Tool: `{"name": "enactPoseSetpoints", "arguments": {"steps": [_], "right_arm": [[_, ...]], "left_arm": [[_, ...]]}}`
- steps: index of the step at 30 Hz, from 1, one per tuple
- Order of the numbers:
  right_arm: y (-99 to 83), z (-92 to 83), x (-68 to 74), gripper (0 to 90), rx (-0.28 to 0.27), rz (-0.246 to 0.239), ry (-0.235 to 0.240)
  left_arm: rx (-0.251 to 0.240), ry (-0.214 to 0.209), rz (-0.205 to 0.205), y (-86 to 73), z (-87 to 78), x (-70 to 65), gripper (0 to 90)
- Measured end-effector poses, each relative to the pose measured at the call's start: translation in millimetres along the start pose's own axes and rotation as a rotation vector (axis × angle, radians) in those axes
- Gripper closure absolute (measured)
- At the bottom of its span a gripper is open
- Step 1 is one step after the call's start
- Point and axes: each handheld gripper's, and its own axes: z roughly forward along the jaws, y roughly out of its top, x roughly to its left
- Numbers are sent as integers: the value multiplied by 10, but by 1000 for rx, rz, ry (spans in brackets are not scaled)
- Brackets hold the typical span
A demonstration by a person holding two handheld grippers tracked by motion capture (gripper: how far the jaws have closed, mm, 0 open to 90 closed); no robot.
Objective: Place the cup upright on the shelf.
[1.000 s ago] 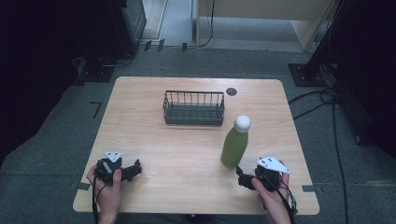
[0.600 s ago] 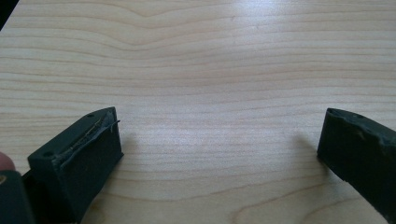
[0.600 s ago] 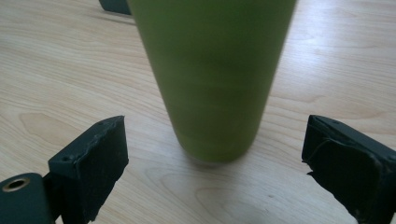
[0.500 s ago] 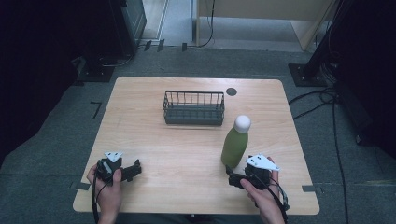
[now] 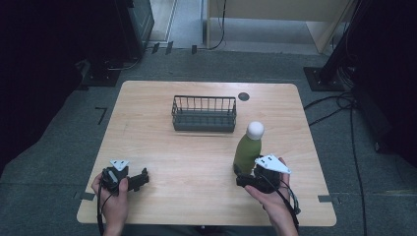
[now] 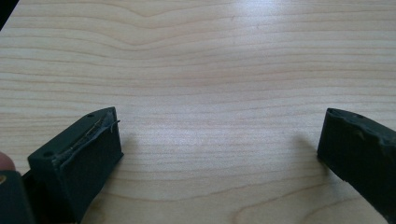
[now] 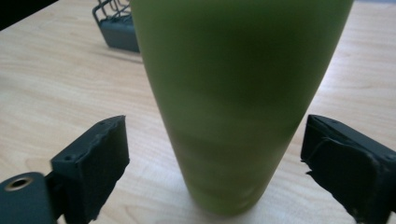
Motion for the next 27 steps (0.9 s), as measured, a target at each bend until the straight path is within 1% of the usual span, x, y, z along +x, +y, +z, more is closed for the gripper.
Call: {"name": "enactPoseSetpoints", "arguments": {"steps": [1, 2, 3, 4, 5, 6, 9, 12, 15, 18, 25, 27], "right_arm": [[28, 1, 8, 99, -13, 1, -10], [28, 1, 8, 99, -13, 1, -10], [54, 5, 12, 111, -30, 6, -21], [54, 5, 12, 111, -30, 6, -21], [80, 9, 8, 123, -48, 10, -32], [80, 9, 8, 123, -48, 10, -32], [123, 17, 14, 130, -72, 8, -34], [141, 25, 21, 134, -78, 6, -36], [162, 57, 28, 139, -93, 8, -49], [166, 80, 34, 141, -96, 15, -58], [182, 124, 41, 186, -115, 31, -70], [183, 125, 42, 189, -116, 29, -72]], "left_arm": [[0, 0, 0, 0, 0, 0, 0], [0, 0, 0, 0, 0, 0, 0], [0, 0, 0, 0, 0, 0, 0], [0, 0, 0, 0, 0, 0, 0], [0, 0, 0, 0, 0, 0, 0], [0, 0, 0, 0, 0, 0, 0], [0, 0, 0, 0, 0, 0, 0], [0, 0, 0, 0, 0, 0, 0], [0, 0, 0, 0, 0, 0, 0], [0, 0, 0, 0, 0, 0, 0], [0, 0, 0, 0, 0, 0, 0], [0, 0, 0, 0, 0, 0, 0]]}}
